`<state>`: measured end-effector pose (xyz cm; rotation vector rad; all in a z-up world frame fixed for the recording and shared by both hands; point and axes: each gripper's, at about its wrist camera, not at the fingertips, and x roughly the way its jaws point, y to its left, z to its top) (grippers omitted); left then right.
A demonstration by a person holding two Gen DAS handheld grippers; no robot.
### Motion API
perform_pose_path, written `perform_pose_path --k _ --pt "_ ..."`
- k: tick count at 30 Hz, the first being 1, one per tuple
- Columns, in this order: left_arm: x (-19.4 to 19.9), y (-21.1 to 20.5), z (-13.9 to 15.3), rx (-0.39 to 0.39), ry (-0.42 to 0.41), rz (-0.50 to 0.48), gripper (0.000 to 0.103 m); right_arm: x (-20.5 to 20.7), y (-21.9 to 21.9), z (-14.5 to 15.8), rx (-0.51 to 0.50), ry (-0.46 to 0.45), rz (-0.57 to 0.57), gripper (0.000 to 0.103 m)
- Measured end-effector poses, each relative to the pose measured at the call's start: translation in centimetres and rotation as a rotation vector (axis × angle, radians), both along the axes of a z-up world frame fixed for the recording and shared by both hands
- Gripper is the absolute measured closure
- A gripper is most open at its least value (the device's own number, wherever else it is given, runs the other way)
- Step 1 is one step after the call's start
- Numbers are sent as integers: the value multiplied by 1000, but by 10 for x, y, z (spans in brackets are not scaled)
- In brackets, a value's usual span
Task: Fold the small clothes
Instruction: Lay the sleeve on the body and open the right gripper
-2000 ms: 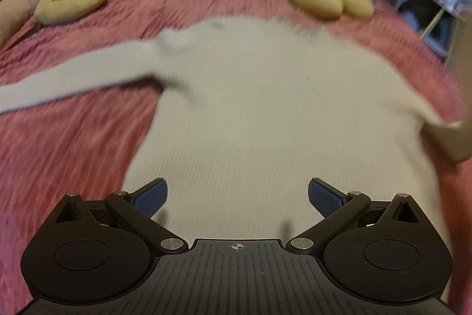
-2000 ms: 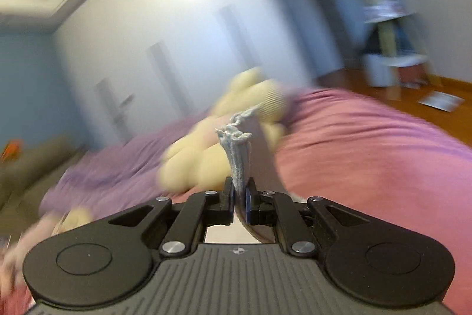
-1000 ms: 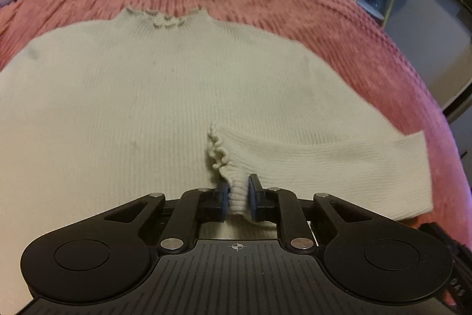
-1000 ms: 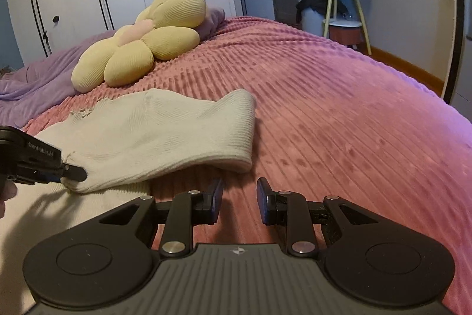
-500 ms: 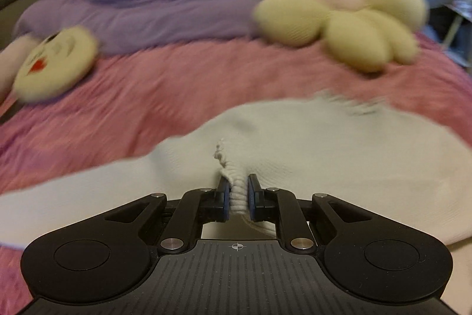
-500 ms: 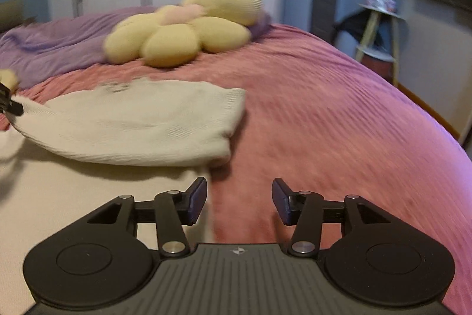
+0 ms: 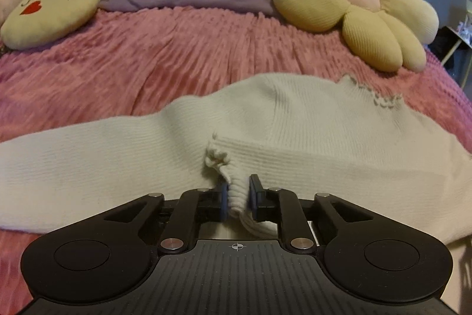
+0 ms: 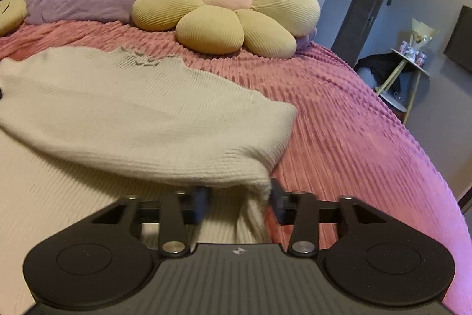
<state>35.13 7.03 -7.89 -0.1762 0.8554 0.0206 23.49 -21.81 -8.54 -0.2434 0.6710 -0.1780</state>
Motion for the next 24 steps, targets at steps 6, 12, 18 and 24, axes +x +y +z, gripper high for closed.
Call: perform_pose_path --k 6,12,18,24 --pt "-3 -10 9 0 -79 -57 87 2 -51 0 141 -41 -182 87" --pt "-4 -19 -6 60 -72 -97 78 -2 -56 -4 112 -56 -209 62" --pt "2 -11 -5 14 -68 -75 80 6 -20 -5 -167 -101 -61 54" --pt "1 -18 -2 75 -109 -75 92 18 -10 -11 -238 -41 19 93"
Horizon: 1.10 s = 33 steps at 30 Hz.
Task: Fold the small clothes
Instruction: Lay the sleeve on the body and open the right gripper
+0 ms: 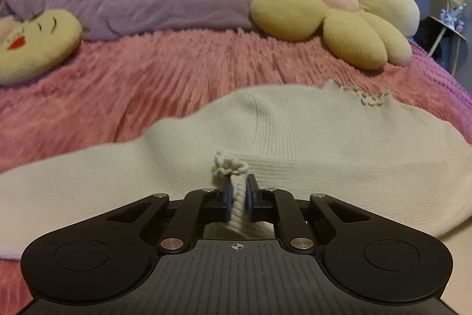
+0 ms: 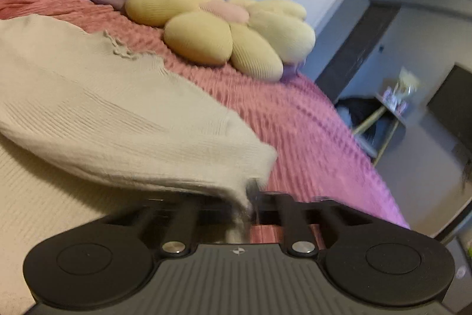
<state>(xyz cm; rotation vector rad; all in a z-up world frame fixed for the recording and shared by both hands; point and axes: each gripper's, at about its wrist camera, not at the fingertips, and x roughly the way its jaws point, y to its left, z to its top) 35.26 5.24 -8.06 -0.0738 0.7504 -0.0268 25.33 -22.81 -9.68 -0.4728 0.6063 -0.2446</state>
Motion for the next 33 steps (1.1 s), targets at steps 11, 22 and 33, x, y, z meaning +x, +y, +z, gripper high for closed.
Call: perform_pose_path --k 11,22,33 --pt "-3 -17 -12 138 -21 -46 82 -13 8 -21 -205 70 -3 89" --pt "-4 -20 6 107 -24 -3 65 -48 1 59 154 -30 49 67" --pt "8 -32 -19 161 8 36 51 16 16 -7 246 90 103 74"
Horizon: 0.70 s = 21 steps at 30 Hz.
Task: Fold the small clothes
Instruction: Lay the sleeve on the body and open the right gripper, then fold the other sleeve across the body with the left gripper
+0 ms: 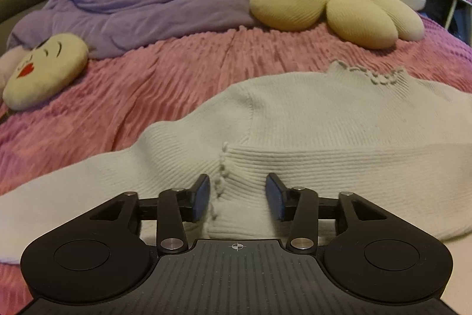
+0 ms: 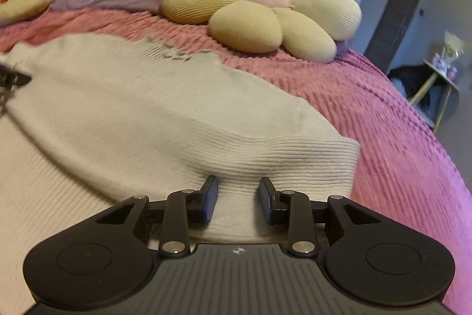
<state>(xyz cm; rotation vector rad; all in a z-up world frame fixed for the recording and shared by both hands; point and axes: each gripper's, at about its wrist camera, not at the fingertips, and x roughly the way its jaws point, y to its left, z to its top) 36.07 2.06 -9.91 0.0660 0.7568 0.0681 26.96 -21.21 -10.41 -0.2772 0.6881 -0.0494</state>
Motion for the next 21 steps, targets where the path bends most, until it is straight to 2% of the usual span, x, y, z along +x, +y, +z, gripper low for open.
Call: perform_pose_path --k 2,4,7,9,11,13,16,18,20,21 --pt "1 4 -1 -12 4 18 45 3 -6 0 33 6 -16 74" --pt "1 8 1 -22 10 34 38 4 -4 -2 16 13 -14 73" --pt "-9 18 12 -57 28 52 39 -5 5 4 -37 26 -15 73" --pt "-18 26 18 -85 33 49 38 -15 5 11 -30 11 -24 72" --pt "-23 33 17 -79 53 45 31 -20 4 8 -41 27 -40 71" --pt "-29 44 15 -74 70 60 30 -21 3 3 -50 41 -43 69" --pt "-53 77 23 -185 53 87 25 -20 10 12 -79 60 -69 68" --pt "-78 110 29 -247 31 140 20 -31 16 22 -86 34 -65 53" --pt "-103 149 35 -296 -8 216 16 -52 23 27 -83 6 -47 45" --pt "-117 173 36 -329 -30 273 15 -64 27 28 -80 0 -35 44"
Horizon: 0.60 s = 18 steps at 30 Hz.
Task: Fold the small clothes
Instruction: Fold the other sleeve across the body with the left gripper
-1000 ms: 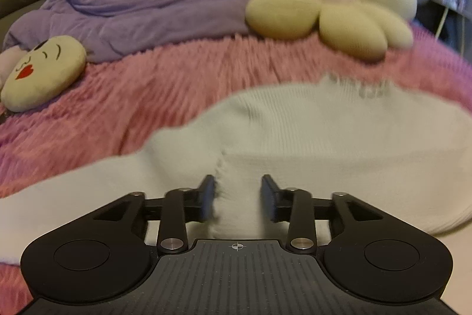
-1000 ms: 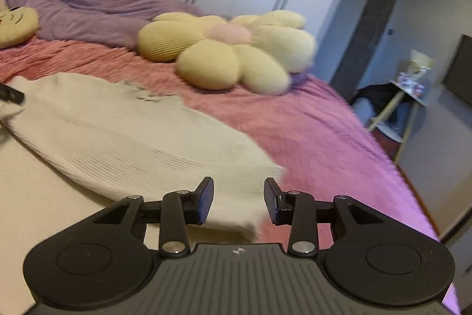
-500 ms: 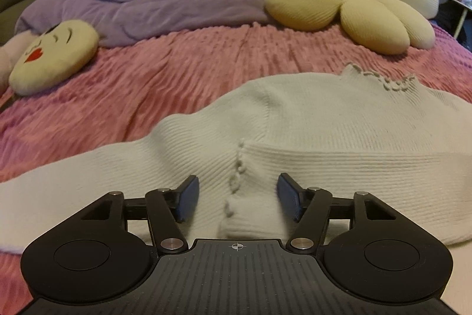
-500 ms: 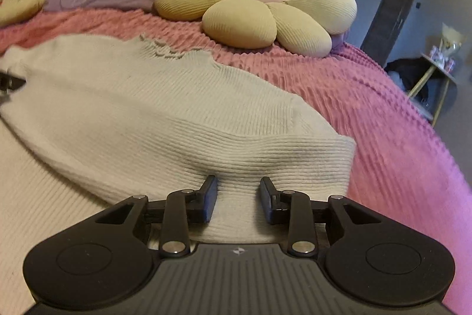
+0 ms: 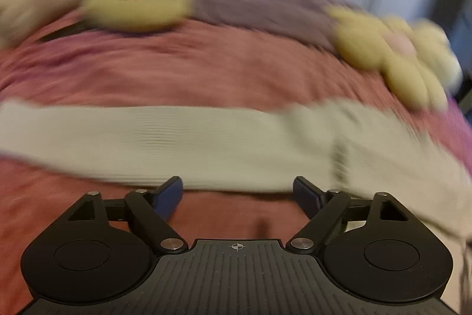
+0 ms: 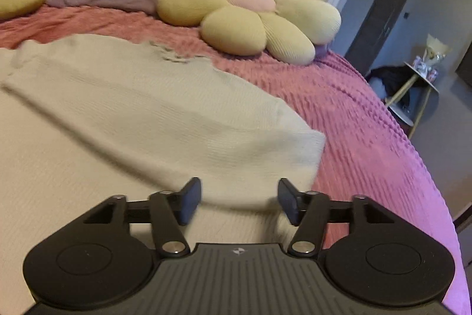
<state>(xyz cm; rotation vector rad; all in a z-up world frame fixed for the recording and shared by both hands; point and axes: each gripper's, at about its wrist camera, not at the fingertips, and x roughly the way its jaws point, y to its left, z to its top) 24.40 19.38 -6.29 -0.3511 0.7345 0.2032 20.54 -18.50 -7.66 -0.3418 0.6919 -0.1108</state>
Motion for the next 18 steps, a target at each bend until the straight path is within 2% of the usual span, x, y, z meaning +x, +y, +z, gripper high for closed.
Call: perform_pose_path --k 3,5,7,9,12,14,15,16,18 --pt "-29 75 -6 -108 -9 182 18 -34 12 0 36 -8 19 39" --pt "-42 118 -14 -203 13 306 25 -54 21 -2 63 -15 15 38" --pt "-57 158 -26 -348 -14 410 39 -68 29 -2 81 -27 0 38" --pt "-65 183 -34 -446 -66 478 46 -75 34 -2 99 -26 -13 38" --pt "-68 208 -44 -552 -113 550 58 -76 40 0 114 -13 -14 38" --pt "-70 218 -51 -637 -175 588 58 -73 43 1 99 -6 -11 38" --pt "-69 222 -55 -659 -186 602 62 -71 44 2 97 -6 -10 38" --pt "-69 227 -57 -677 -188 619 79 -71 45 3 97 -8 -10 37" --pt "-71 234 -61 -706 -189 647 94 -70 45 4 95 -10 -15 37"
